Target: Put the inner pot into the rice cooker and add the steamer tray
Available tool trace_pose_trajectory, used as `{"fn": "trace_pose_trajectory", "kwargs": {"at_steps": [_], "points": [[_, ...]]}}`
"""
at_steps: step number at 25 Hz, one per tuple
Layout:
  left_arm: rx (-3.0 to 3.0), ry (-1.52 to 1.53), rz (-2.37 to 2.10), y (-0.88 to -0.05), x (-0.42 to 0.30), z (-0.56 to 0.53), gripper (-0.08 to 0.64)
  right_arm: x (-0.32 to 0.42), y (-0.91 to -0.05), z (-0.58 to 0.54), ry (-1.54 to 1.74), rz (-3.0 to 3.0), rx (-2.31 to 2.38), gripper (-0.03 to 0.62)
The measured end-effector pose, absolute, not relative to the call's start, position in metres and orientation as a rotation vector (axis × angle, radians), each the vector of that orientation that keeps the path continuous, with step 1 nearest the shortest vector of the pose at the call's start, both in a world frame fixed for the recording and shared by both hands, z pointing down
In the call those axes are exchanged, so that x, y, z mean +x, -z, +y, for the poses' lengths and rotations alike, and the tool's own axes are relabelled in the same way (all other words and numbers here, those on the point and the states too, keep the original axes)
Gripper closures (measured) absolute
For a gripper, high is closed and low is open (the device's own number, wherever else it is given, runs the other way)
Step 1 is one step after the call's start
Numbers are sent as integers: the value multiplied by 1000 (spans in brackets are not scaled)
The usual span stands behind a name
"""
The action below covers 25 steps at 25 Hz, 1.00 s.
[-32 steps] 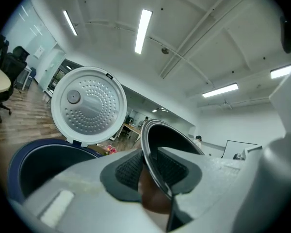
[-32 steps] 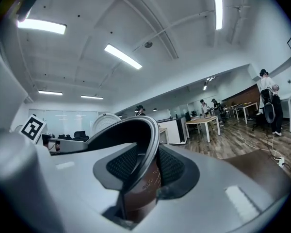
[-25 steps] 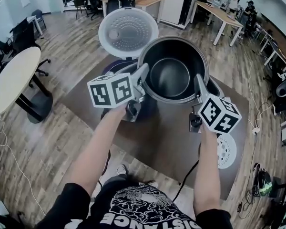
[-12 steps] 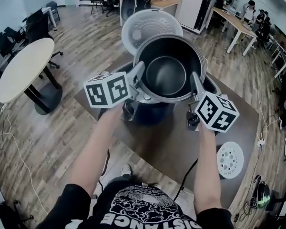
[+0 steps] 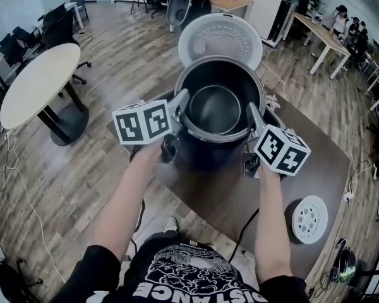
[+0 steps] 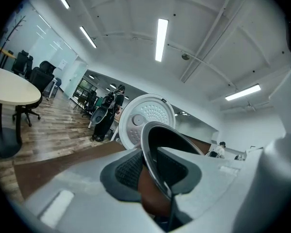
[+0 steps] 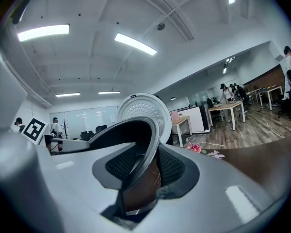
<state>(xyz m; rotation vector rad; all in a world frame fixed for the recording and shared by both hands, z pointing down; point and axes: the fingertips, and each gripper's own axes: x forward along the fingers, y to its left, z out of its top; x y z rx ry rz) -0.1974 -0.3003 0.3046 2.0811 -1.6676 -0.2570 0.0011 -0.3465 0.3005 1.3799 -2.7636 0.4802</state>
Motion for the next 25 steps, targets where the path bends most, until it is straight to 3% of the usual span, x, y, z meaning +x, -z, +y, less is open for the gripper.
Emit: {"fn": "trace_pose_trajectory", "kwargs": {"at_steps": [25], "points": [[2040,12,-1652,-379,-207,-328,454,-9,-384,-366,-627,-2562,1381,443]]}}
